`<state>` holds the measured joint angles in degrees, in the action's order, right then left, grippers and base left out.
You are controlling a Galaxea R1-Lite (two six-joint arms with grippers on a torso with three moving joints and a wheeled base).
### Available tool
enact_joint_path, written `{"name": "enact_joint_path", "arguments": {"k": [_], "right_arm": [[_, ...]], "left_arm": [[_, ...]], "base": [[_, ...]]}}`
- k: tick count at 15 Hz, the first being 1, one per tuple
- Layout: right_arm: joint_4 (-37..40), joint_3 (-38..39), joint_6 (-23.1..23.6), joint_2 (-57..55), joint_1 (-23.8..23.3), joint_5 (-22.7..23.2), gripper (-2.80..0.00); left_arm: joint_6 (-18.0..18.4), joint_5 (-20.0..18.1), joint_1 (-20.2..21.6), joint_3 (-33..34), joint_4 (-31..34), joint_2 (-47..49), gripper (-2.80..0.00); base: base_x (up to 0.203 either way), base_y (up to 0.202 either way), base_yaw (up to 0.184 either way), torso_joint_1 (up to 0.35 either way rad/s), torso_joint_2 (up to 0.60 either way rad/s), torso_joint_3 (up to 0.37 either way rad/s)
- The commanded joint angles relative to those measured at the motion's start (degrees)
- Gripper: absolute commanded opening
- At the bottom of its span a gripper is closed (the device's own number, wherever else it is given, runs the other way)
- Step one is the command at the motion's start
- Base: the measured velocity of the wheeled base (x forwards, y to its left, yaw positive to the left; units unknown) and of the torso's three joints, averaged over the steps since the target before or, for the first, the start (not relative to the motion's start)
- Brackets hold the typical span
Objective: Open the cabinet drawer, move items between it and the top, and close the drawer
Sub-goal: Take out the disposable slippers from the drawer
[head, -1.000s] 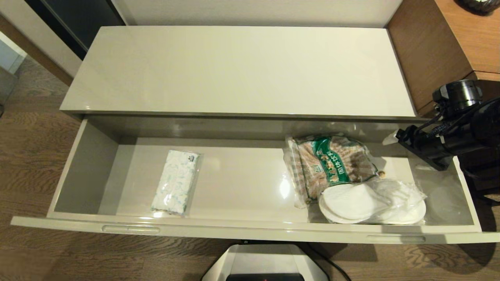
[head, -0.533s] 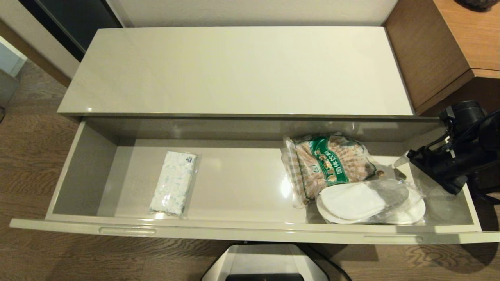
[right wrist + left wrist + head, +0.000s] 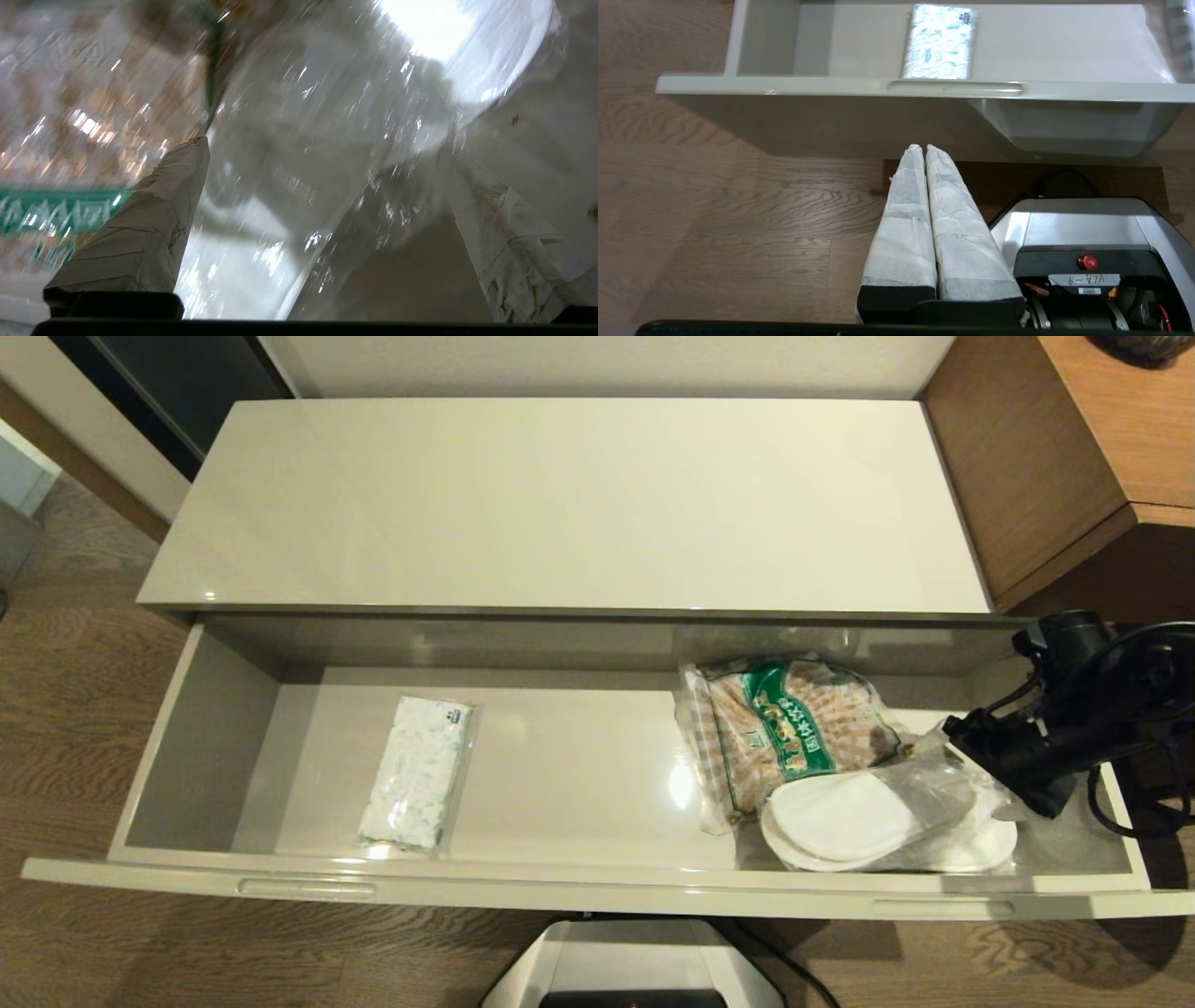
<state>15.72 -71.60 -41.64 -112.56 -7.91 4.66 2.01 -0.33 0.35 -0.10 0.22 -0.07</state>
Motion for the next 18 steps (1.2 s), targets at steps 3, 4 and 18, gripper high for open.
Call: {"name": "enact_joint_path", "arguments": {"k": [3, 4, 18], "right_arm": [[-5.1, 1.7, -0.2, -5.1, 0.1, 0.9, 0.0], [-6.6, 1.8, -0.1, -6.2, 0.1, 2.2, 0.0], [-11.6, 2.6, 0.4, -8.8, -0.8, 5.6, 0.0]], "left_arm": [[0.0, 0.0, 0.0, 0.0, 0.0, 0.1, -2.8], [0.0, 0.0, 0.0, 0.0, 0.0, 0.1, -2.8], [0.0, 0.0, 0.0, 0.0, 0.0, 0.1, -2.8]], "base": [[0.0, 0.0, 0.0, 0.0, 0.0, 0.0], [0.0, 0.0, 0.0, 0.0, 0.0, 0.0], [0.0, 0.0, 0.0, 0.0, 0.0, 0.0]]}}
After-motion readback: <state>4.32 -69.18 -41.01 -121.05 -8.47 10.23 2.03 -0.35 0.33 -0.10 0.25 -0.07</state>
